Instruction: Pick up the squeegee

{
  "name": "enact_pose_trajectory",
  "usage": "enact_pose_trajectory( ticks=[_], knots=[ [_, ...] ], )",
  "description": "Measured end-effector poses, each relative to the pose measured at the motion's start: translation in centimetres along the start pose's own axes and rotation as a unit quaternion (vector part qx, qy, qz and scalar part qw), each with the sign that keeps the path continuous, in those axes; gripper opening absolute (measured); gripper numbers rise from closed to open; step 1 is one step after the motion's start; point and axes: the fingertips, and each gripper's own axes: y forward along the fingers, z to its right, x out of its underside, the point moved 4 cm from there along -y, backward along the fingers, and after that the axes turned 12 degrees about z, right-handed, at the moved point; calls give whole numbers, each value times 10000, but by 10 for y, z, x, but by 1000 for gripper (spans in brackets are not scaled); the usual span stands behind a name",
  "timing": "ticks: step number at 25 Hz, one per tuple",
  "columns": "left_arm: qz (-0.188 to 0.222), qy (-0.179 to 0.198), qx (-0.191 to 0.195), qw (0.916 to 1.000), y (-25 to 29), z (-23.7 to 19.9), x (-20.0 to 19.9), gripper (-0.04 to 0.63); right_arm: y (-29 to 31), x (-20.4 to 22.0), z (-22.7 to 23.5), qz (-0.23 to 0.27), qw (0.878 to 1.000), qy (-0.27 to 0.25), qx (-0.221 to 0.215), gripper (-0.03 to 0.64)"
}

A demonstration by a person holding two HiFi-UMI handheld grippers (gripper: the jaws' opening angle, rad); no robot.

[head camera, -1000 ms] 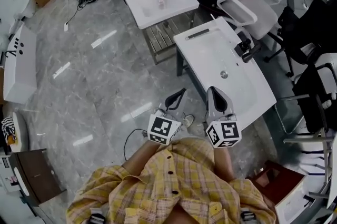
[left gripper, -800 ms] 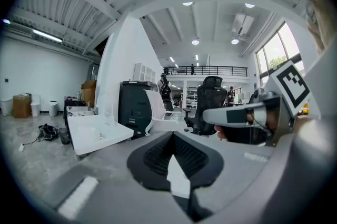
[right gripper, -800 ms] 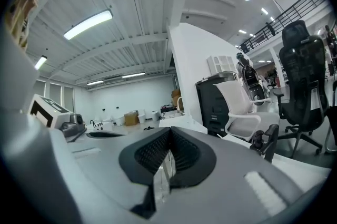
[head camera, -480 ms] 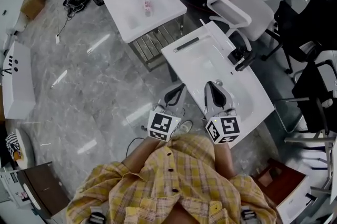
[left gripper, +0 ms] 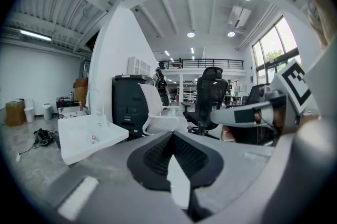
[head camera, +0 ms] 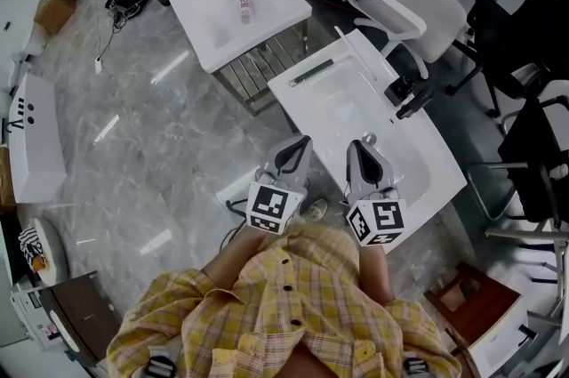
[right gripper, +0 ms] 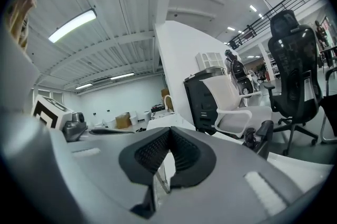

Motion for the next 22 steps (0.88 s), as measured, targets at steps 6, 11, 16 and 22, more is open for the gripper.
enact_pose_trajectory(
  ticks=[6,11,16,22],
  knots=[
    [-156,49,113,9998,18,-2,6,-6,1,5,17,6,9996,71,261,-9],
    [-260,35,297,9992,46,-11,11,-6,22,7,29,-5,9992,70,386,-9],
    [-370,16,402,9985,80,-28,15,-6,49,6,46,-66,9987,31,505,-9],
    [-500,-34,536,9973,124,-50,24,-6,81,13,71,-204,9973,73,706,-9]
  ],
)
